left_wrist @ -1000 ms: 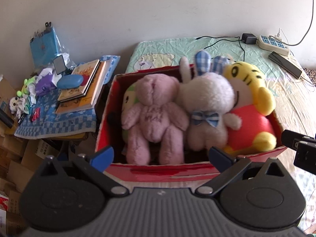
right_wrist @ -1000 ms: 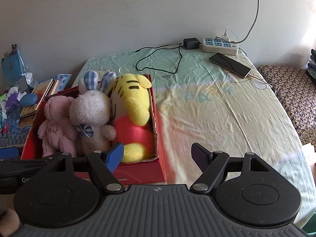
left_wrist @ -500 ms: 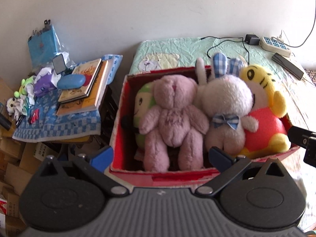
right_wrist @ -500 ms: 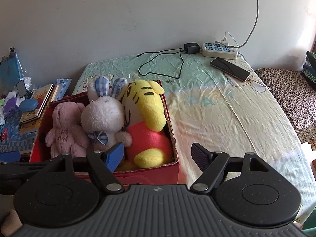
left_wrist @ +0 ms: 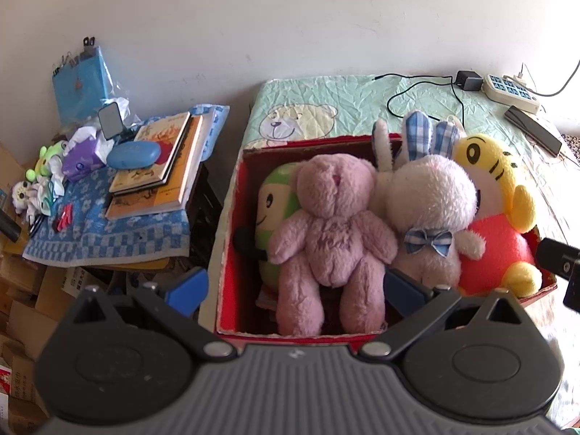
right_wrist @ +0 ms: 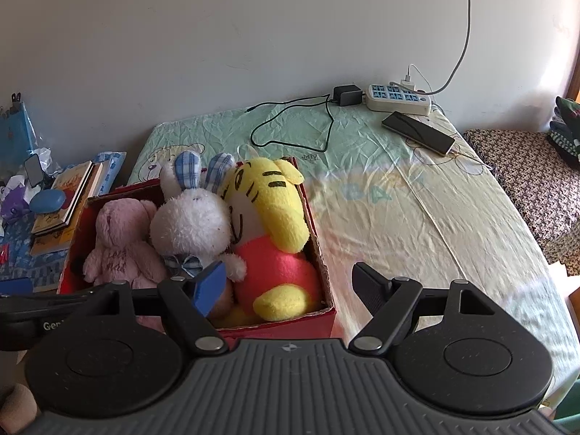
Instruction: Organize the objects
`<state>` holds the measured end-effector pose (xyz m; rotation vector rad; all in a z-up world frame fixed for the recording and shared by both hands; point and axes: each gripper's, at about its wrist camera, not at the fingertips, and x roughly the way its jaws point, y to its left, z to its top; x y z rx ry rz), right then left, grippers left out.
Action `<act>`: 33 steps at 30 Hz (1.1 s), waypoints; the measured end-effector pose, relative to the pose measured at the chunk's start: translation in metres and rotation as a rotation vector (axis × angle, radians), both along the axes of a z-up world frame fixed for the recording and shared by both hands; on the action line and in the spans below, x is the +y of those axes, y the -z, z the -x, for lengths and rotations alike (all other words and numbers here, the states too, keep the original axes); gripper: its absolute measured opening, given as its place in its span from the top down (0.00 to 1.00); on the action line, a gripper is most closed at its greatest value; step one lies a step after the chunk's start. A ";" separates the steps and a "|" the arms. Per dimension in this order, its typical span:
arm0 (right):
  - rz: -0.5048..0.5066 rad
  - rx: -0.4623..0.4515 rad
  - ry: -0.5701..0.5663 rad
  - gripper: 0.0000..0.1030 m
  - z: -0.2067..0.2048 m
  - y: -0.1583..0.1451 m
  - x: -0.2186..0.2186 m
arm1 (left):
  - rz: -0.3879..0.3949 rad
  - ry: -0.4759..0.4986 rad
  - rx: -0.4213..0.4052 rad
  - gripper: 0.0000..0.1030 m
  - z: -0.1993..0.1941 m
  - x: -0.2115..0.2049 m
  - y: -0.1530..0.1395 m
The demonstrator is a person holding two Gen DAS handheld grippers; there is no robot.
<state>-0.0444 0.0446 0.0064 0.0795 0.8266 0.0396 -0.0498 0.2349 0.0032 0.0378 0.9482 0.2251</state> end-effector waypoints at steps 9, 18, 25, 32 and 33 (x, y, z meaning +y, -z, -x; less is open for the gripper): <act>-0.001 -0.020 -0.033 0.24 -0.001 -0.002 0.005 | 0.013 -0.019 -0.020 0.01 0.007 0.003 0.000; -0.026 -0.035 -0.076 0.24 0.003 -0.006 0.003 | -0.008 -0.004 -0.033 0.01 0.012 -0.005 -0.002; -0.061 -0.015 -0.087 0.24 0.005 0.000 0.001 | -0.031 0.003 -0.021 0.01 0.017 -0.010 0.000; -0.049 -0.035 -0.068 0.25 0.011 -0.002 -0.005 | -0.041 0.036 -0.030 0.01 0.024 -0.015 -0.001; -0.052 -0.036 -0.066 0.25 0.011 -0.002 -0.006 | -0.045 0.034 -0.026 0.01 0.024 -0.016 -0.001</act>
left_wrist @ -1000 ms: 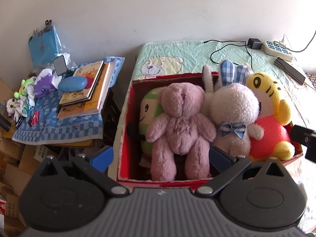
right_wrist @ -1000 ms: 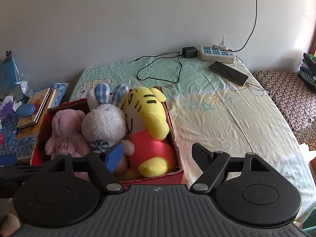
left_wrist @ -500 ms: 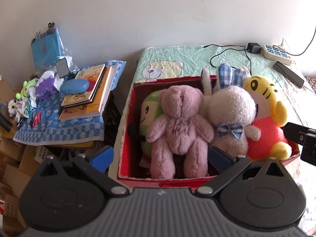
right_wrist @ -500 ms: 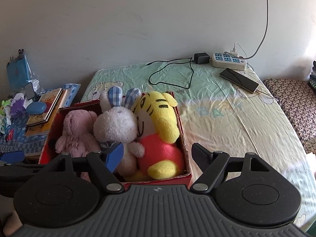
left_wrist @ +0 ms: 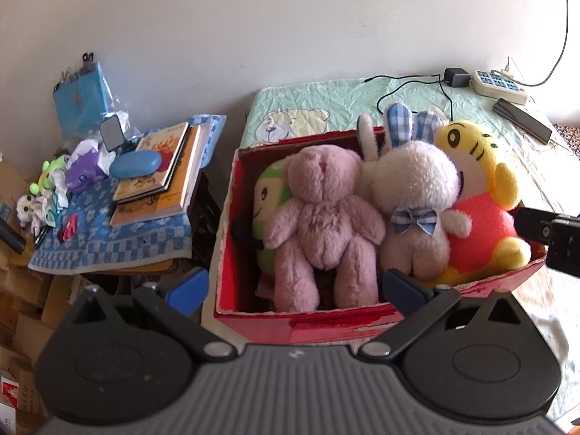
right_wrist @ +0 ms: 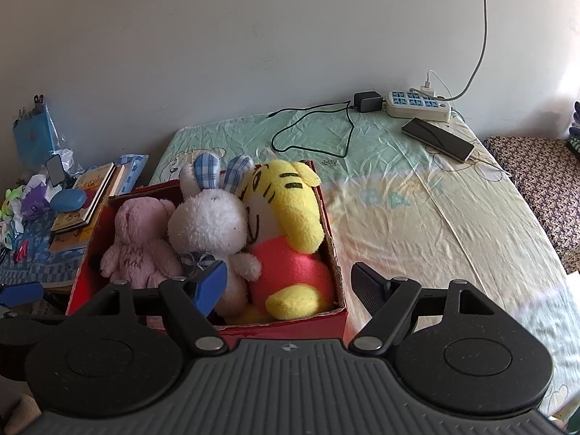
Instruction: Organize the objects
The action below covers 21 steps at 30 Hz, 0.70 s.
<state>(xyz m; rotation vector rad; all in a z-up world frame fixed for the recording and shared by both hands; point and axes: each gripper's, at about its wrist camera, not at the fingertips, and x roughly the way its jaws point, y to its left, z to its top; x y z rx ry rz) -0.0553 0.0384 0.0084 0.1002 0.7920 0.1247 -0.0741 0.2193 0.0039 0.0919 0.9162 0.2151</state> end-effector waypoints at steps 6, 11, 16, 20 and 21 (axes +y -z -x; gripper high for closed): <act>0.006 -0.004 -0.011 0.25 0.000 0.000 0.000 | -0.003 -0.033 -0.011 0.00 0.001 -0.006 -0.002; 0.014 0.020 -0.036 0.27 -0.007 0.003 -0.002 | 0.028 -0.078 0.009 0.00 -0.002 -0.006 0.002; -0.007 0.038 -0.061 0.29 -0.006 0.004 -0.007 | 0.035 -0.075 0.014 0.00 -0.003 -0.013 0.004; -0.021 0.041 -0.059 0.29 -0.001 0.003 -0.014 | 0.057 -0.066 0.026 0.00 -0.002 -0.016 0.005; -0.025 0.046 -0.059 0.29 0.001 0.004 -0.016 | 0.051 -0.061 0.025 0.00 -0.001 -0.018 0.006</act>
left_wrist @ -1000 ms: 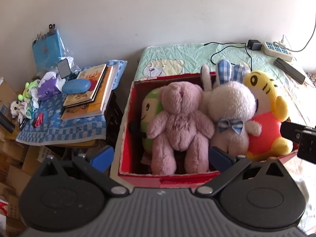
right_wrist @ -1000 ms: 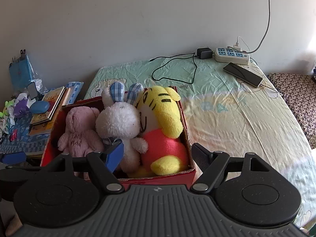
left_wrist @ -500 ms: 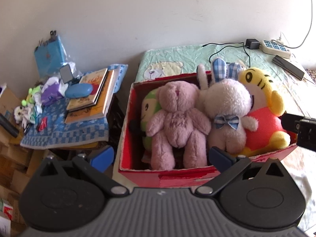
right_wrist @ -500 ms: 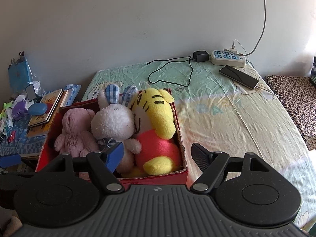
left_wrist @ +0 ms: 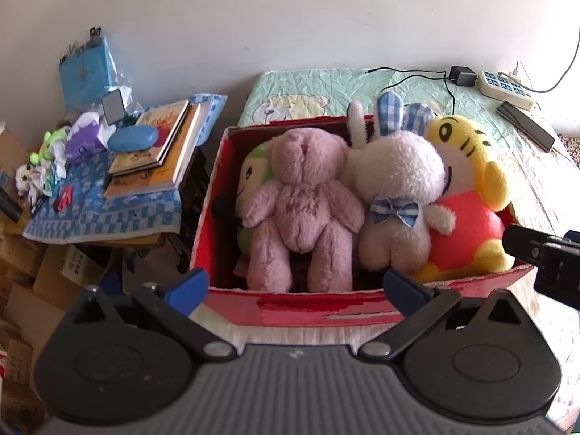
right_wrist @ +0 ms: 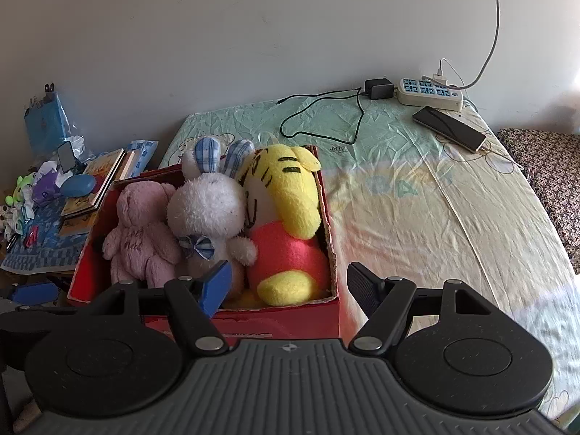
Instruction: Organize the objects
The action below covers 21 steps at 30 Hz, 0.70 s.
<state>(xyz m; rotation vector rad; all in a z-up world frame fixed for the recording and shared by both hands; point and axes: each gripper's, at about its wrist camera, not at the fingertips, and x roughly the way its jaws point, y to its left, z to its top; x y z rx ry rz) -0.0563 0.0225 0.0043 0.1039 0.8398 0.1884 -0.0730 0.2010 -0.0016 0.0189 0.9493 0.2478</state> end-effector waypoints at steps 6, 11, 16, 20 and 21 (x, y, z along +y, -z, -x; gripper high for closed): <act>-0.023 0.034 0.021 0.29 0.004 0.006 -0.006 | 0.003 0.019 0.032 0.00 0.001 -0.002 0.004; -0.042 0.056 0.031 0.29 0.007 0.008 -0.004 | -0.003 0.037 0.060 0.00 0.003 -0.003 0.009; -0.039 0.067 0.029 0.29 0.006 0.008 0.003 | -0.011 0.033 0.074 0.00 0.003 0.002 0.010; -0.038 0.075 0.019 0.28 0.006 0.008 0.009 | -0.006 0.035 0.083 0.00 0.003 0.007 0.011; -0.036 0.075 0.020 0.28 0.005 0.008 0.011 | -0.002 0.034 0.083 0.00 0.002 0.009 0.011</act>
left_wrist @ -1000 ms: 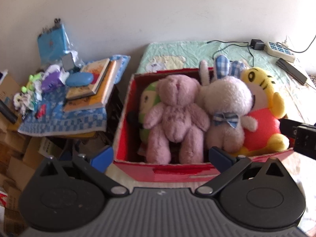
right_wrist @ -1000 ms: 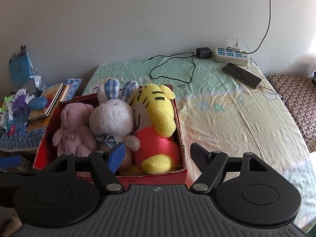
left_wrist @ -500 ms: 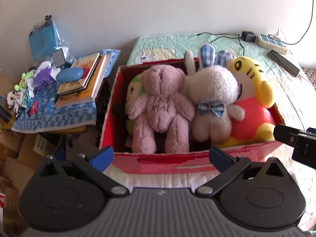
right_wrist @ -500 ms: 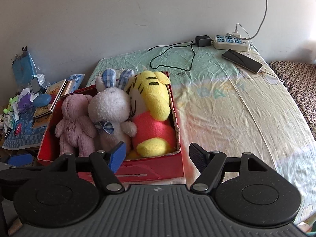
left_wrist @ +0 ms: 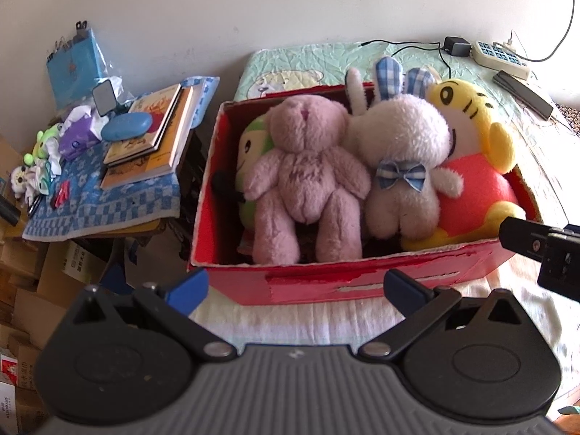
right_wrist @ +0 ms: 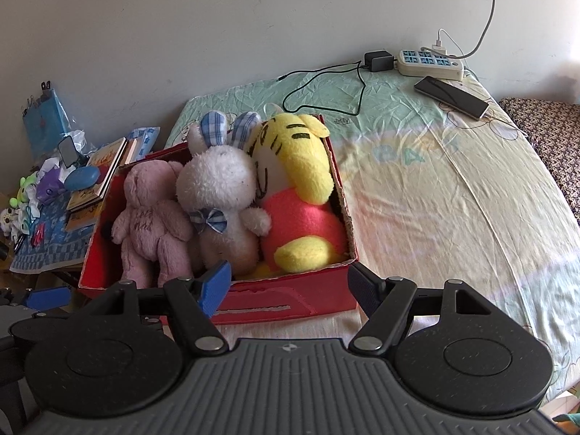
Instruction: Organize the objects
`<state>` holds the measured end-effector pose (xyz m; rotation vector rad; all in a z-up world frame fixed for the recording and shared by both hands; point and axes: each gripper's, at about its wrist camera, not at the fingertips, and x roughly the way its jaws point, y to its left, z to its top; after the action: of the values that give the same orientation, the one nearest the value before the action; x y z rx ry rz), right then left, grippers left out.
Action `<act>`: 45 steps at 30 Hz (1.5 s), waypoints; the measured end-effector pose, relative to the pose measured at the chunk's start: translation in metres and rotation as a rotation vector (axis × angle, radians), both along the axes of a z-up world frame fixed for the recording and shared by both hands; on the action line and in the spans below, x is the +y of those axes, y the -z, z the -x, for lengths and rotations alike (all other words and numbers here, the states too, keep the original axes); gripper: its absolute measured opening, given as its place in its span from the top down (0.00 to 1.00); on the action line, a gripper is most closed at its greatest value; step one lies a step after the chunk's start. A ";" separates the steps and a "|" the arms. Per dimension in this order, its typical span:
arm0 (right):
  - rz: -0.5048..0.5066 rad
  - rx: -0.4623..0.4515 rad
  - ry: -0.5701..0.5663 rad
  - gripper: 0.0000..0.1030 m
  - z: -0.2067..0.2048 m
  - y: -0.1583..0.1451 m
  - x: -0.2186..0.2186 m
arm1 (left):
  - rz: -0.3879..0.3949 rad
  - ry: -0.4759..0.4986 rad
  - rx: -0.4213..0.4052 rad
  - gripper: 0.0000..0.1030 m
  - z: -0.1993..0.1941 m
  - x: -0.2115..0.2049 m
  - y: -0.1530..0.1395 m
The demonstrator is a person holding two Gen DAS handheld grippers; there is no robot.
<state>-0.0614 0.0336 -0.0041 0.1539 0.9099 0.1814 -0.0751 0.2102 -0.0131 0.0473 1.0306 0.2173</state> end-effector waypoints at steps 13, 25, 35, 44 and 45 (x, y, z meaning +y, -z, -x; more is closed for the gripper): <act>0.008 -0.036 0.030 0.28 -0.005 -0.004 0.006 | 0.008 0.012 -0.041 0.00 -0.014 0.011 -0.005; 0.011 -0.057 0.056 0.28 -0.017 -0.004 0.008 | -0.024 -0.002 -0.070 0.00 -0.028 0.016 -0.004; 0.022 -0.061 0.042 0.28 -0.029 -0.003 0.015 | -0.015 -0.011 -0.065 0.00 -0.040 0.023 0.000; 0.023 -0.052 0.030 0.28 -0.040 0.002 0.018 | 0.000 -0.018 -0.063 0.00 -0.047 0.027 0.005; 0.021 -0.050 0.028 0.28 -0.041 0.003 0.018 | 0.007 -0.020 -0.059 0.00 -0.048 0.028 0.006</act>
<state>-0.0208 0.0516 -0.0071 0.1419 0.8593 0.1489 -0.0270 0.2384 -0.0191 0.0245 0.9733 0.2324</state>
